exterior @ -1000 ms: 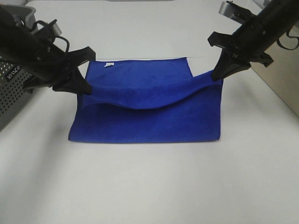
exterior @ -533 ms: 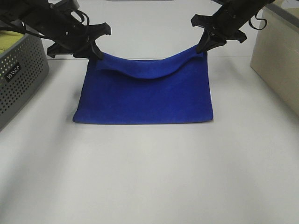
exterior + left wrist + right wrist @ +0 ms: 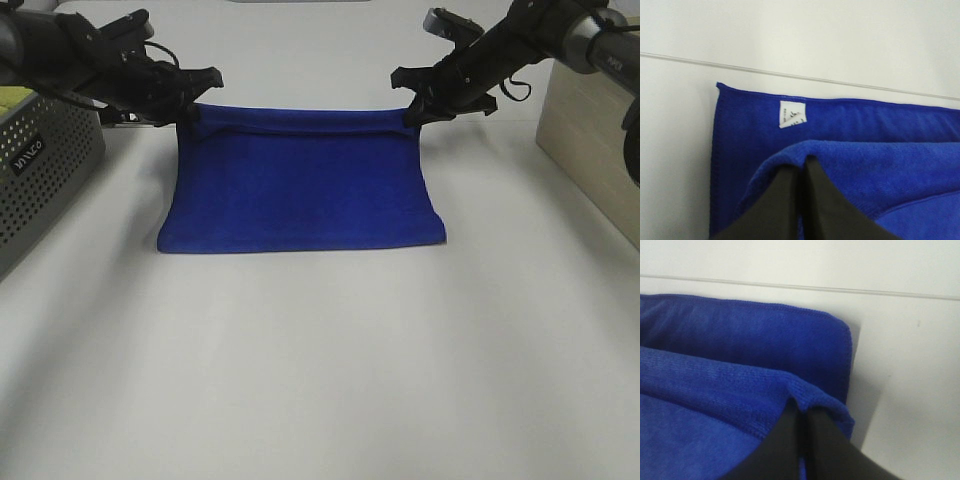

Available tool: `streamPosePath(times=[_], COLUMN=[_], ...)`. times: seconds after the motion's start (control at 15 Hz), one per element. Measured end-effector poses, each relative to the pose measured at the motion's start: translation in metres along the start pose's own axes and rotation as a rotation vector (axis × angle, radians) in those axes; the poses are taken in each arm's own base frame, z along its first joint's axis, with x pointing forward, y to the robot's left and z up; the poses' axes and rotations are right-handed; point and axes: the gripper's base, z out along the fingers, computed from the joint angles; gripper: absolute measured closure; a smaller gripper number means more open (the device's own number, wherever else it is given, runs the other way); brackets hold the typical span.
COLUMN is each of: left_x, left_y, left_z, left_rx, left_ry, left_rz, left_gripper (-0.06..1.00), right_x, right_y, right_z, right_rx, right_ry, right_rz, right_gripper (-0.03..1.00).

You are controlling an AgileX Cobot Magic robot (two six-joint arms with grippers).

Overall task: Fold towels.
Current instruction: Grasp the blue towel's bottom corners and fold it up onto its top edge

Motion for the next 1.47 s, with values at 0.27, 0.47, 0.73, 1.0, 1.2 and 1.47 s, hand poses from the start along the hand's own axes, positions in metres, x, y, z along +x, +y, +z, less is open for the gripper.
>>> streamPosePath(times=[0.27, 0.47, 0.73, 1.0, 1.2, 1.47], left_x=[0.007, 0.008, -0.009, 0.009, 0.024, 0.032], left_y=[0.000, -0.003, -0.013, 0.002, 0.009, 0.010], left_z=[0.011, 0.011, -0.012, -0.026, -0.036, -0.041], left_rx=[-0.016, -0.012, 0.005, 0.012, -0.026, -0.051], left_ry=[-0.048, -0.047, -0.003, 0.335, 0.549, 0.645], left_rz=[0.048, 0.100, 0.207, 0.107, -0.047, -0.082], left_gripper=[0.86, 0.35, 0.09, 0.08, 0.12, 0.14], right_x=[0.003, 0.003, 0.004, 0.002, 0.005, 0.033], right_y=[-0.004, -0.002, 0.011, 0.023, 0.022, 0.010], right_z=[0.008, 0.008, -0.022, -0.044, -0.045, -0.061], right_rx=[0.003, -0.013, -0.007, -0.028, -0.002, 0.060], right_ry=[-0.016, -0.011, 0.149, 0.223, 0.242, 0.380], right_rz=[0.007, 0.019, -0.046, -0.023, 0.047, 0.095], right_gripper=[0.83, 0.34, 0.19, 0.19, 0.21, 0.21])
